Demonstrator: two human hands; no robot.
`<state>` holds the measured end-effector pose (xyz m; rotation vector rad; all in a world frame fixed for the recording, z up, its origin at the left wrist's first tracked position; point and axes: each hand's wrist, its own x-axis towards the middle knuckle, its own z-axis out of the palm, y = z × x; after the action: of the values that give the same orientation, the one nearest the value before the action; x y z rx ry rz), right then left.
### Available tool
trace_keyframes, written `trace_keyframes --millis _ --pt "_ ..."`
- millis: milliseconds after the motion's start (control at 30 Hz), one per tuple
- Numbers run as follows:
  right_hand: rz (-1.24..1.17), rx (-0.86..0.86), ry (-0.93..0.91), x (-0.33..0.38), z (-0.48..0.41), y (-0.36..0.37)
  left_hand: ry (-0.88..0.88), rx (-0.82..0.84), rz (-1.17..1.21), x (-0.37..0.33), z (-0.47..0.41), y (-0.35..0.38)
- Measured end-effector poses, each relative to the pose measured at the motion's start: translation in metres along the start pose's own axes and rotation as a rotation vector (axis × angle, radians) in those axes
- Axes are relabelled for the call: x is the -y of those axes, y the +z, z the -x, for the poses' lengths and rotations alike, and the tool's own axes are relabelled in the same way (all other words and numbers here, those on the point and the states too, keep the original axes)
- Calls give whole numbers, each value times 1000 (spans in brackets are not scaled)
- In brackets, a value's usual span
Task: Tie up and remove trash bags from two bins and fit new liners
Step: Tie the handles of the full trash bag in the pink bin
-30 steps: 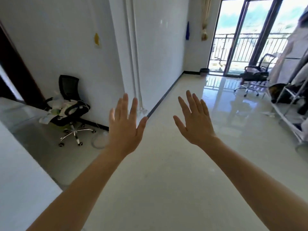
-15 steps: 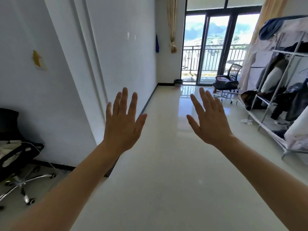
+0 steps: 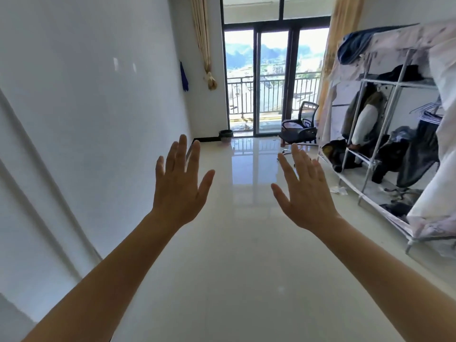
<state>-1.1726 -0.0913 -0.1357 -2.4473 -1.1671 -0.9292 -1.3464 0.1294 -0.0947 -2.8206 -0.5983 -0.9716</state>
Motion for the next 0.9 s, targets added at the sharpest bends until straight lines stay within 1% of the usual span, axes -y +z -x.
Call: trace_keyframes --millis 100,200,333,467,567,633,767,900 --pt "6 22 18 -30 -81 54 -2 34 -5 11 -83 49" --pt "-15 55 28 -44 -164 110 -9 5 6 42 -148 93" --pt "-25 67 -51 -39 -267 201 -71 -31 39 97 -222 169" --pt "-2 71 -75 -21 -363 308 -102 -12 1 164 -302 262" --pt "42 123 -56 -14 -429 373 -96 16 -32 213 -374 318" --pt "77 147 -79 -20 -474 406 -102 45 -44 238 -428 350" --pt "86 97 -55 -50 -558 465 -43 84 -49 271 -526 416" --pt "64 97 22 -84 -627 549 -1 117 -38 288 -607 502"
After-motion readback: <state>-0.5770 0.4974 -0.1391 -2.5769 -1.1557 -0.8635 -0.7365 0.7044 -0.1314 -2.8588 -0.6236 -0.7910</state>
